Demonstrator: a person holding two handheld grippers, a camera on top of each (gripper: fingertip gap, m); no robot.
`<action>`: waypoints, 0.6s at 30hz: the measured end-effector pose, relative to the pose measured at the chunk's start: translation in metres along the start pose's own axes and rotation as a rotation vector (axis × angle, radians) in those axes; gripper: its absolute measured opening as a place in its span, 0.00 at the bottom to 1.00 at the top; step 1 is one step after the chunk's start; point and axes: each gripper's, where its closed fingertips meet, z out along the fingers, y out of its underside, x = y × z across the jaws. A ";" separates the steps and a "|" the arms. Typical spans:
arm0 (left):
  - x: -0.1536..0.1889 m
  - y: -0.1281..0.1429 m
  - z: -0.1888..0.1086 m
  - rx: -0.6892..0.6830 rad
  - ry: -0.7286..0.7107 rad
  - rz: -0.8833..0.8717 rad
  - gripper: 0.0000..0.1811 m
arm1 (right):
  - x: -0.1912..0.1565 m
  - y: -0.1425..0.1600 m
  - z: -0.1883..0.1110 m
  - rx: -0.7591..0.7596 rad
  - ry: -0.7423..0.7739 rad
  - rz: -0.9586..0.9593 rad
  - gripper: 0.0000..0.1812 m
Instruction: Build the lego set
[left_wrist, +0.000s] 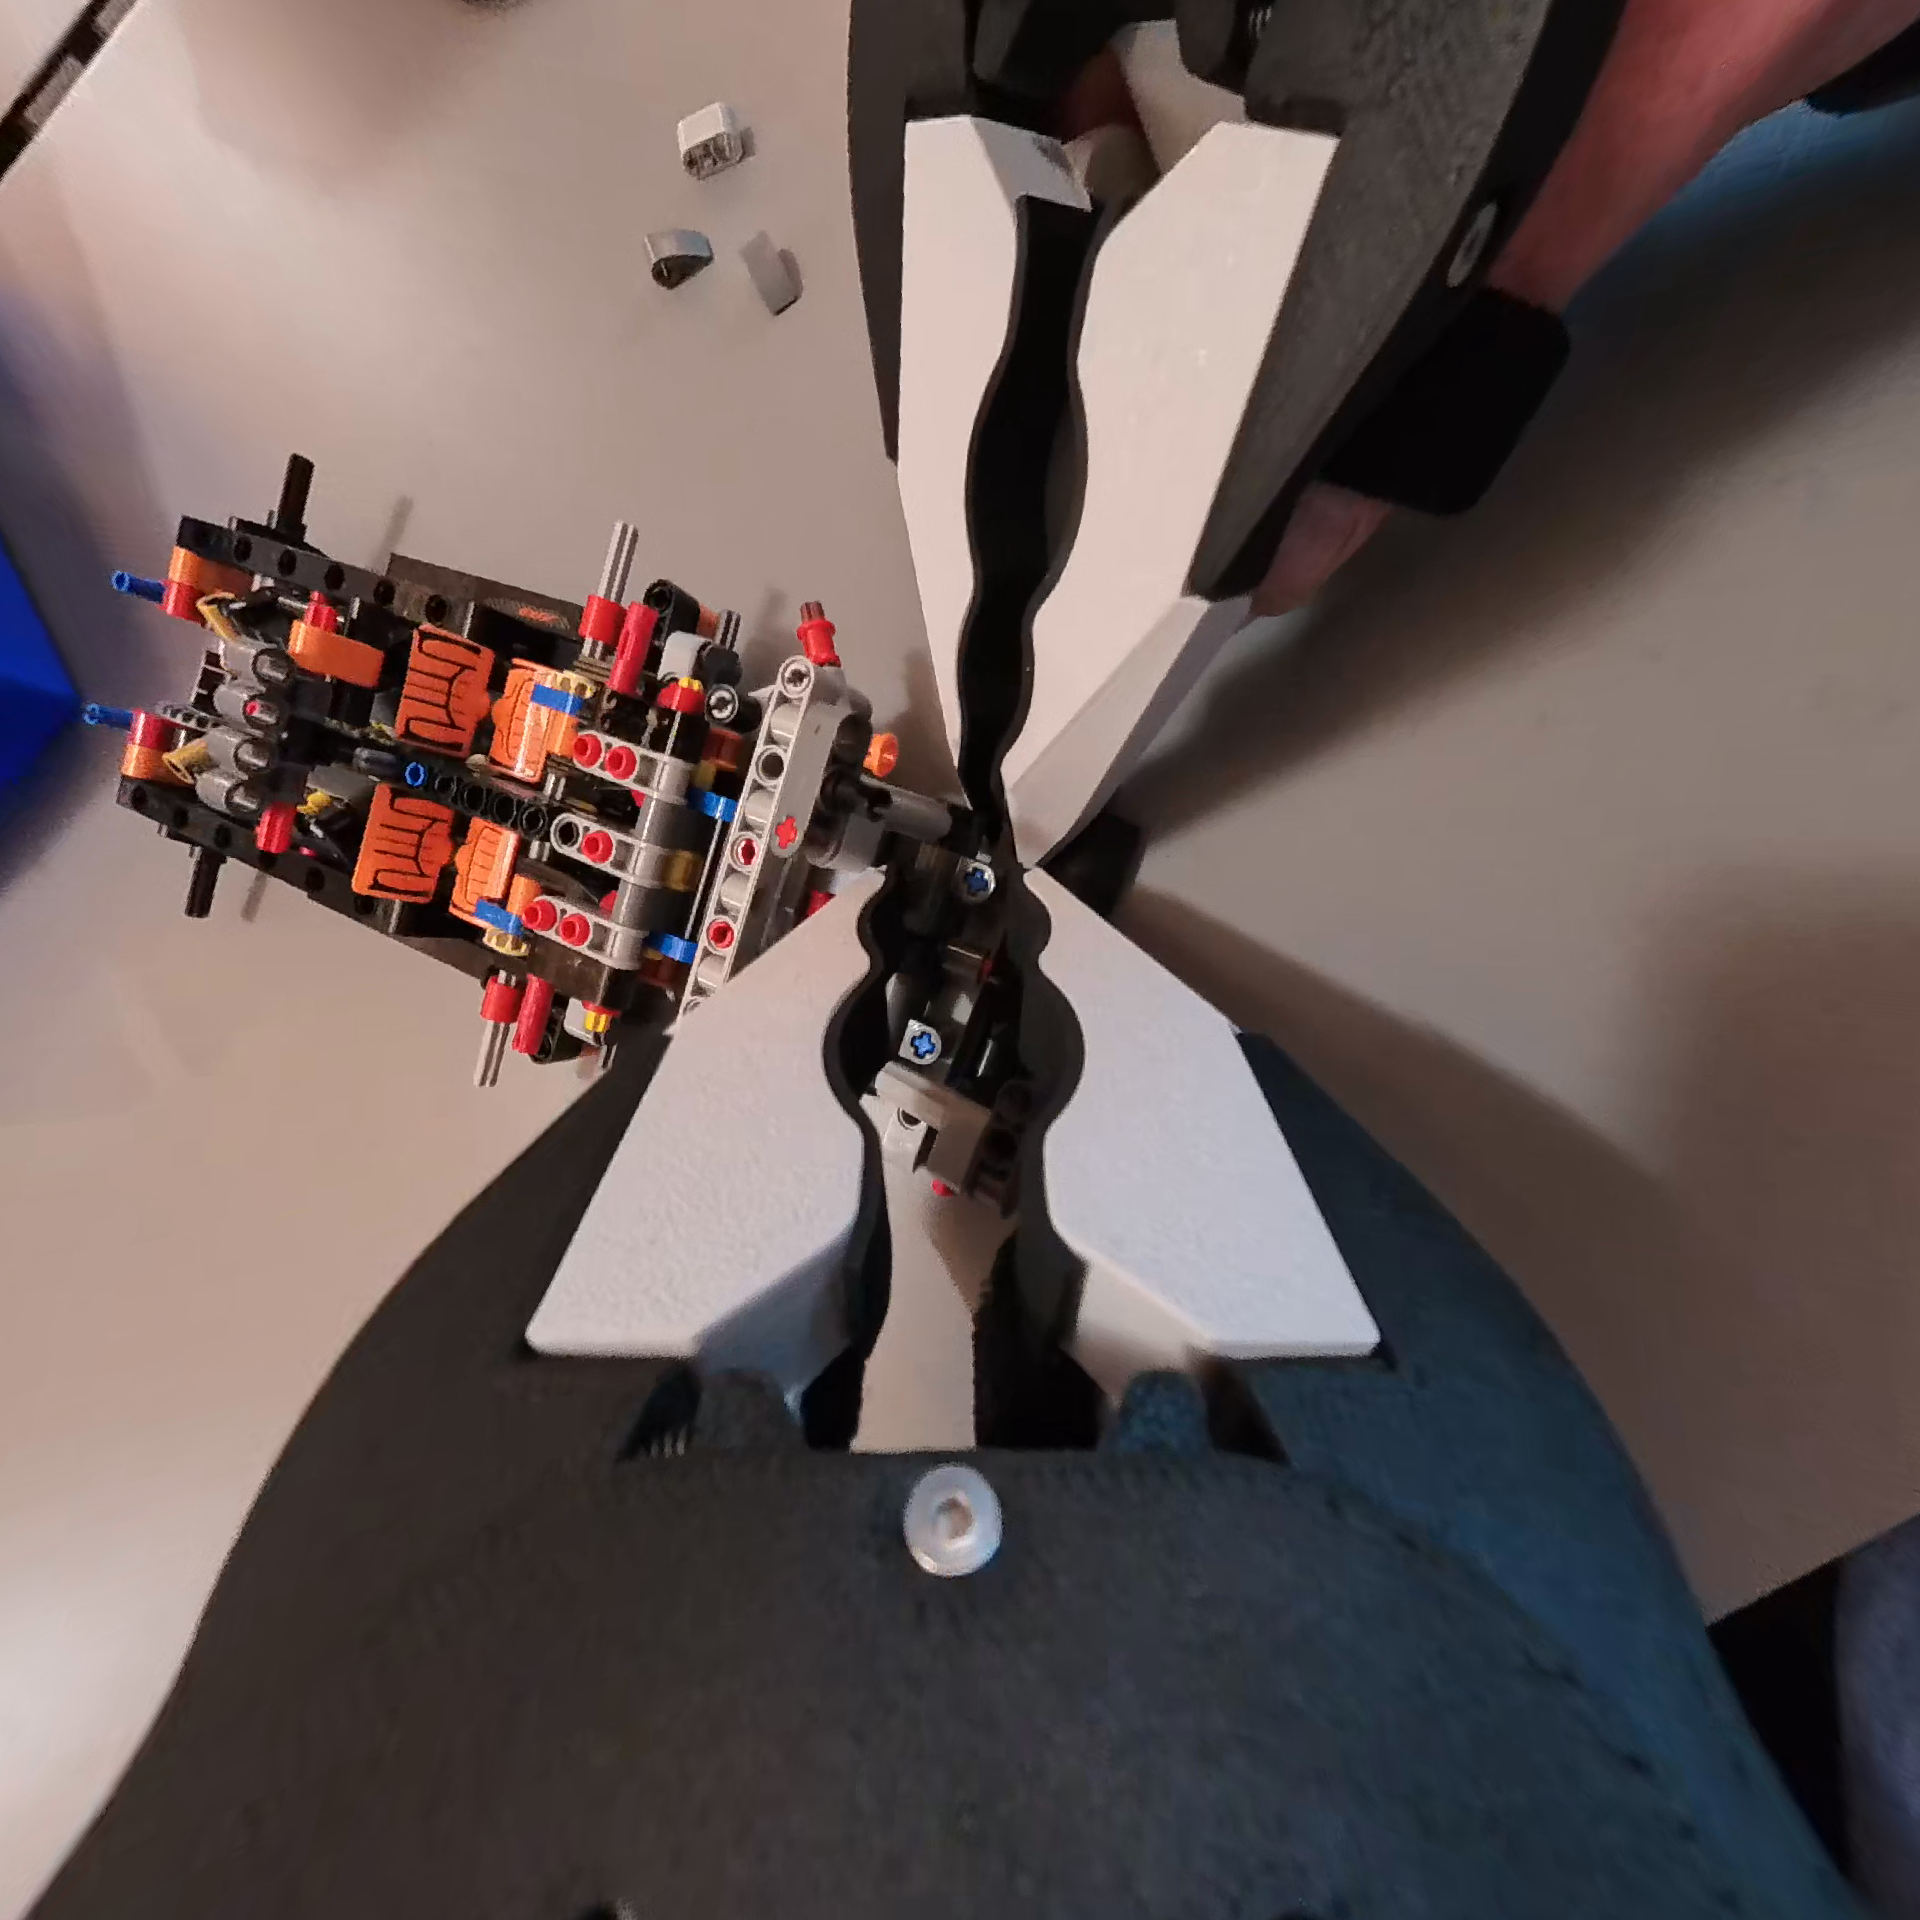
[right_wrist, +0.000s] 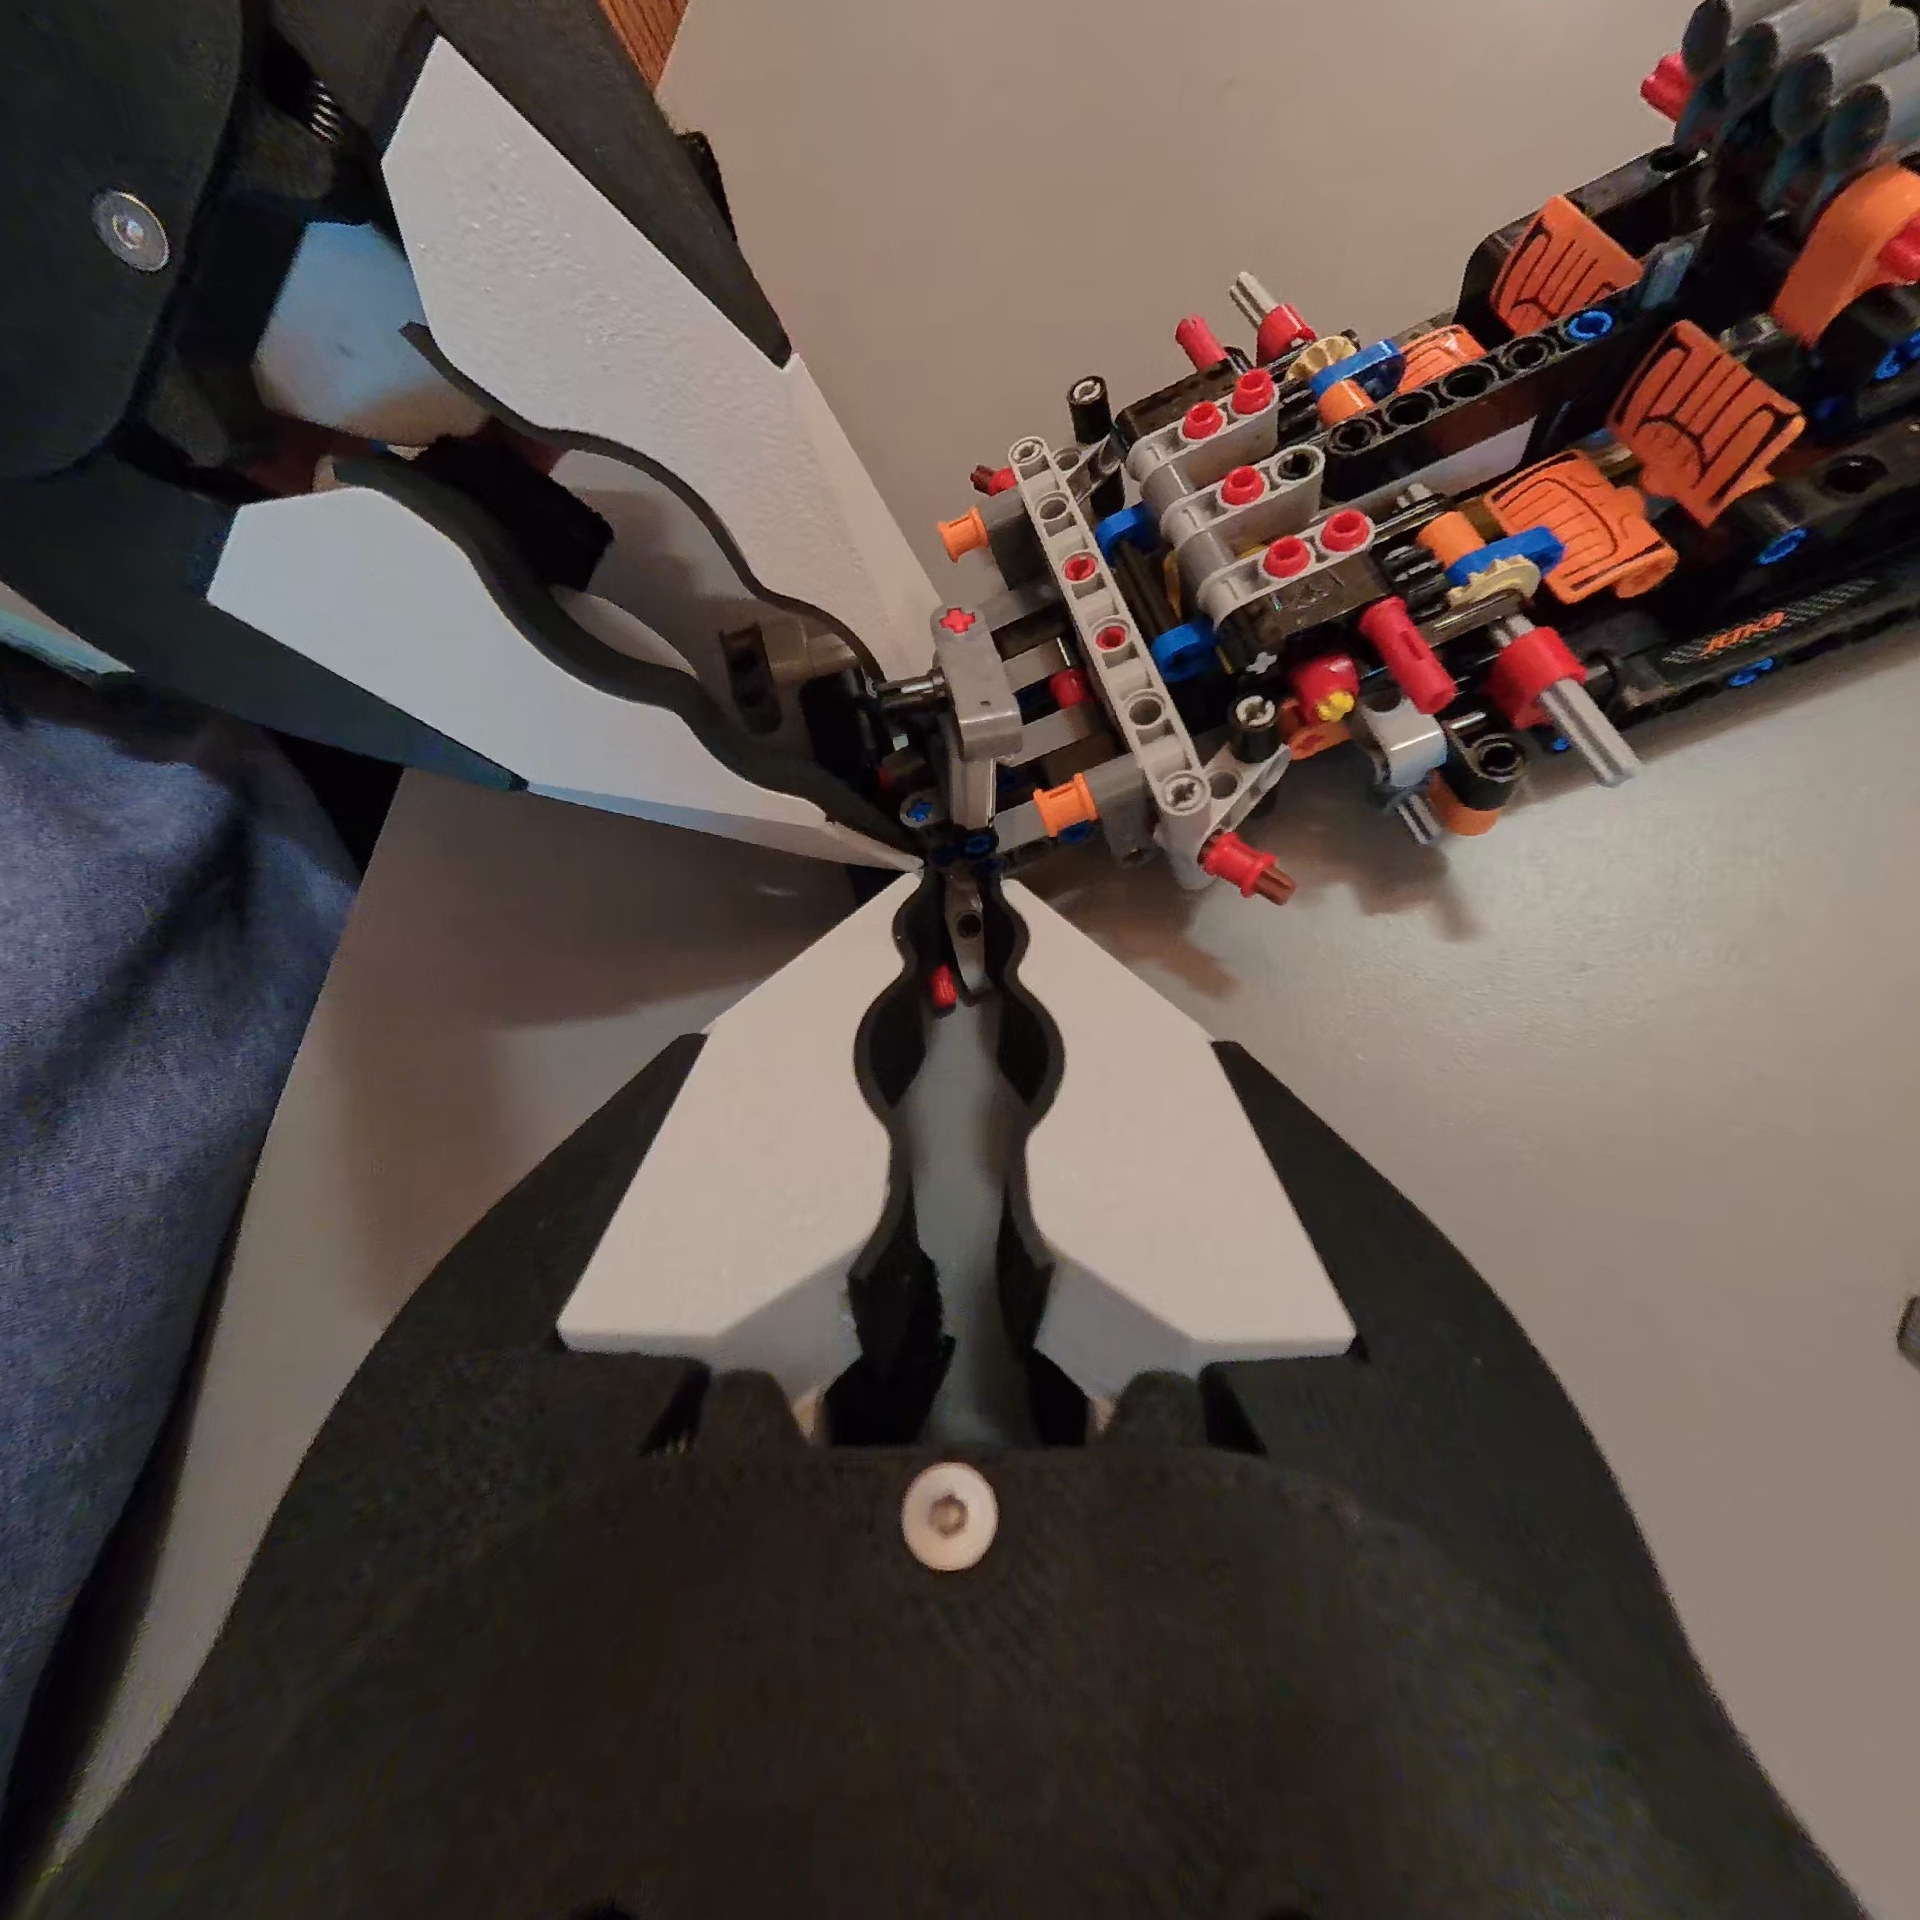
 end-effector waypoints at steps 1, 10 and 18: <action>0.000 0.000 0.000 -0.009 -0.004 -0.002 0.10 | 0.000 0.000 0.000 0.000 -0.002 -0.001 0.03; -0.001 0.002 0.001 -0.126 -0.089 0.048 0.10 | 0.000 0.001 0.000 -0.017 -0.011 -0.016 0.03; -0.002 0.004 0.001 -0.161 -0.111 0.080 0.09 | 0.001 0.000 0.001 -0.013 -0.018 -0.020 0.03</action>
